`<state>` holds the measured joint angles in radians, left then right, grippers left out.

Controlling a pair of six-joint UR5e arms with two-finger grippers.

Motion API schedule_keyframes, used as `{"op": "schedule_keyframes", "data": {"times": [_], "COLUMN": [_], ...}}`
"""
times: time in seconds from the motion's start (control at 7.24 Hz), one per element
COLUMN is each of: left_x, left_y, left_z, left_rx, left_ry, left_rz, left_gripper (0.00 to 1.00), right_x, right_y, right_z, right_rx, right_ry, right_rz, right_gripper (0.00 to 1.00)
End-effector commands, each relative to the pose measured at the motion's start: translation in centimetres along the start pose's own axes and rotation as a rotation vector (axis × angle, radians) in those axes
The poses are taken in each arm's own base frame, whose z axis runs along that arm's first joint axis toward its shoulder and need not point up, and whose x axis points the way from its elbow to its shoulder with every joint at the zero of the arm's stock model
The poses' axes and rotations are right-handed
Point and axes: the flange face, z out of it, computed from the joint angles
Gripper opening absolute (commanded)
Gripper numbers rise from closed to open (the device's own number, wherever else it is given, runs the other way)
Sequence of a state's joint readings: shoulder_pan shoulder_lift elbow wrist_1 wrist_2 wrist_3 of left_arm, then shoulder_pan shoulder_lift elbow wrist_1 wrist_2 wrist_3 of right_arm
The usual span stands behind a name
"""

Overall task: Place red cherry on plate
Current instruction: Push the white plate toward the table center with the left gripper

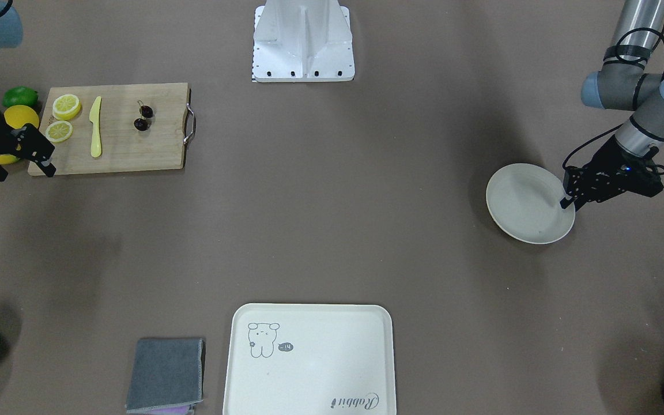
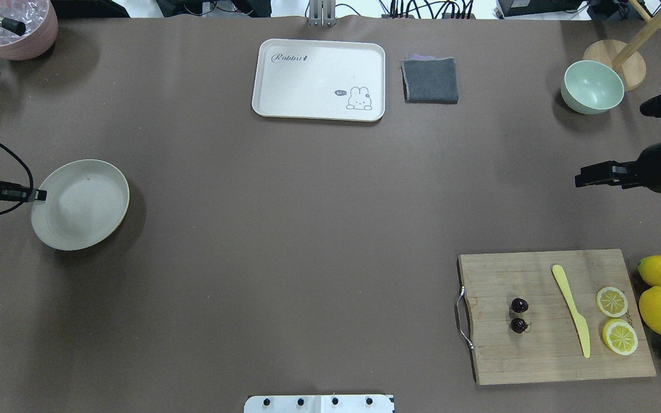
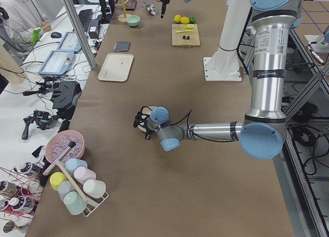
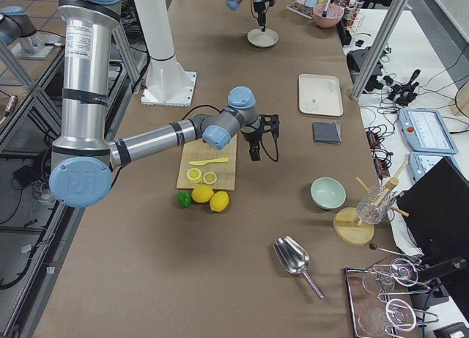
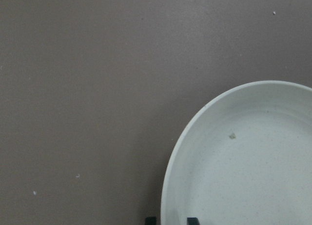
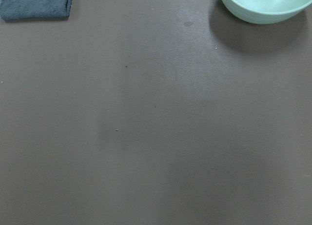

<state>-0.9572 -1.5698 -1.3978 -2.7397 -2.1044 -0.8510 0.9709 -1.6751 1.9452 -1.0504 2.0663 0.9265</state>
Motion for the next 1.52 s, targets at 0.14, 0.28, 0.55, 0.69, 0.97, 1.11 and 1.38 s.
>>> {"op": "schedule_keyframes", "data": {"times": [0.14, 0.28, 0.55, 0.69, 0.97, 1.11, 1.38], "left_x": [8.0, 12.3, 21.6, 25.4, 35.7, 40.7, 46.0], "left_y": [-6.5, -6.8, -6.8, -6.3, -6.1, -4.5, -1.2], "left_z": [0.1, 1.6, 4.8, 6.5, 5.2, 6.6, 8.4], "left_rx": [0.079, 0.061, 0.091, 0.096, 0.038, 0.034, 0.023], "left_ry": [0.147, 0.193, 0.253, 0.242, 0.153, 0.123, 0.102], "left_rz": [-0.269, -0.281, -0.303, -0.3, -0.332, -0.345, -0.352], "left_gripper": [0.0, 0.0, 0.0, 0.0, 0.0, 0.0, 0.0], "right_x": [-0.1, -0.1, -0.1, 0.0, -0.1, -0.1, 0.0], "right_y": [0.0, 0.0, 0.0, 0.0, 0.0, 0.0, 0.0], "right_z": [0.0, 0.0, -0.1, -0.1, -0.1, -0.1, -0.1], "right_rx": [0.001, 0.001, 0.002, 0.001, 0.002, 0.002, 0.001], "right_ry": [-0.002, -0.002, -0.003, -0.001, -0.003, -0.003, -0.001], "right_rz": [-0.001, -0.001, 0.001, 0.006, 0.012, 0.013, 0.015], "right_gripper": [1.0, 1.0, 1.0, 1.0, 1.0, 1.0, 1.0]}}
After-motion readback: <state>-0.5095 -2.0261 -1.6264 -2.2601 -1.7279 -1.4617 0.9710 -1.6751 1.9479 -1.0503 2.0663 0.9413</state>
